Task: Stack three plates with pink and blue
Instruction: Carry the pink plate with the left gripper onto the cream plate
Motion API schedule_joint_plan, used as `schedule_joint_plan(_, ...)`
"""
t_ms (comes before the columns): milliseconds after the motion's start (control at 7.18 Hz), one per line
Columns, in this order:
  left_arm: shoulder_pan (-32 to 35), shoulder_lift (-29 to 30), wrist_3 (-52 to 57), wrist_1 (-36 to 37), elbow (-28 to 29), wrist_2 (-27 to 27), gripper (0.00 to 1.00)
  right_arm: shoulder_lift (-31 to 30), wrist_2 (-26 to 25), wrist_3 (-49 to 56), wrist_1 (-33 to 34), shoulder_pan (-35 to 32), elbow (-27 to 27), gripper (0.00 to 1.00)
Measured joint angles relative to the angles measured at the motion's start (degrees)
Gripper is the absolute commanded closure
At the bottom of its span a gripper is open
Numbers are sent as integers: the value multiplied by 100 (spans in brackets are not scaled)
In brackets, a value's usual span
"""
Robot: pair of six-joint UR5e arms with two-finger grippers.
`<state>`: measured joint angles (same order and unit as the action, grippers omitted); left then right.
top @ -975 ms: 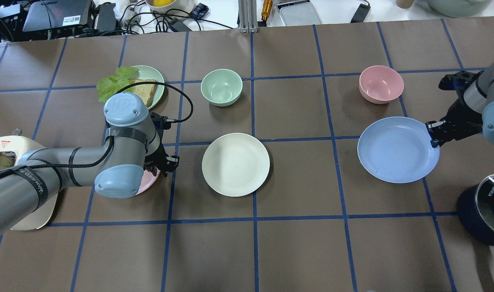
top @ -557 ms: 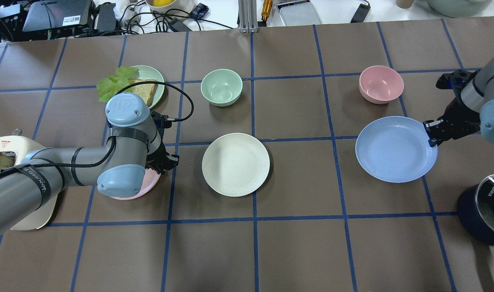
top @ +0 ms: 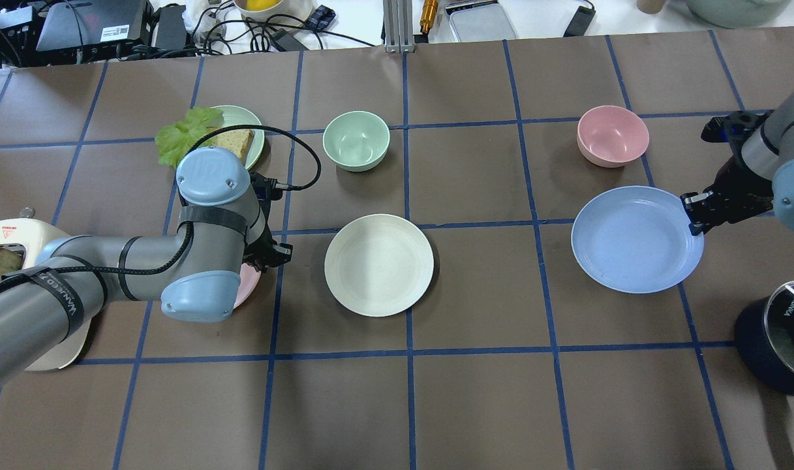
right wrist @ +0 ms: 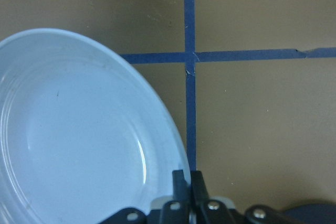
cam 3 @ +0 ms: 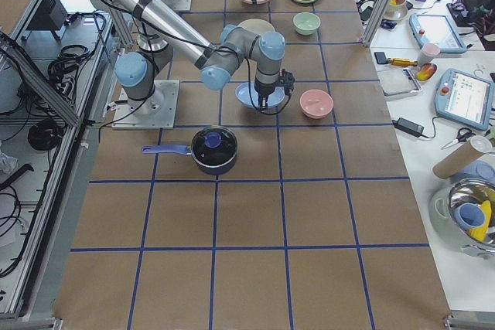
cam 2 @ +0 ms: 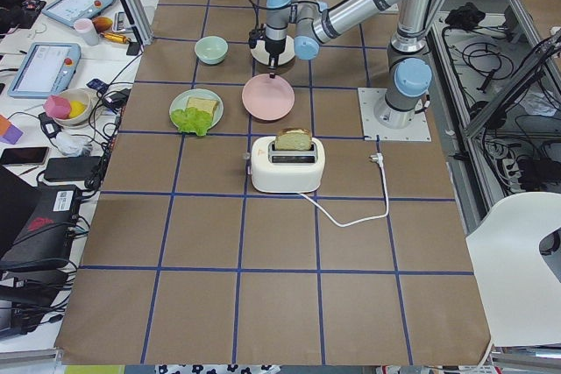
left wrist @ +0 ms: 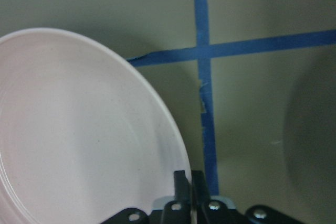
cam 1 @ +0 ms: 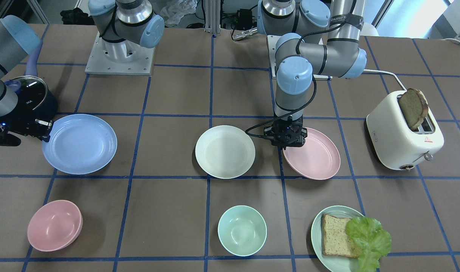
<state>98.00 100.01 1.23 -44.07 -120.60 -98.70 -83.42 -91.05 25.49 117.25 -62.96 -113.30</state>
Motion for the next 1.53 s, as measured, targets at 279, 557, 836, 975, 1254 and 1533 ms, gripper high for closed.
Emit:
schedule_joint_plan(279, 786, 133, -621, -43, 468, 34, 100, -47, 2, -53, -275, -77, 180, 100)
schedule_joint_plan(557, 1390, 313, -1465, -48, 817, 169, 100, -43, 0, -146, -388, -144, 246, 100)
schedule_joint_plan(836, 1880, 533, -1962, -57, 1044, 330, 100, -33, 2, -148, -403, -153, 251, 100)
schedule_joint_plan(975, 2033, 582, -2063, -131, 1149, 350, 100, -35, 3, -148, -404, -155, 256, 100)
schedule_joint_plan(1254, 2144, 657, -2144, -450, 1467, 371, 100, -74, 15, -175, -415, -169, 258, 100)
schedule_joint_plan(1533, 2175, 826, -2246, -713, 1701, 380, 100, -169, 100, -252, -437, -216, 223, 100)
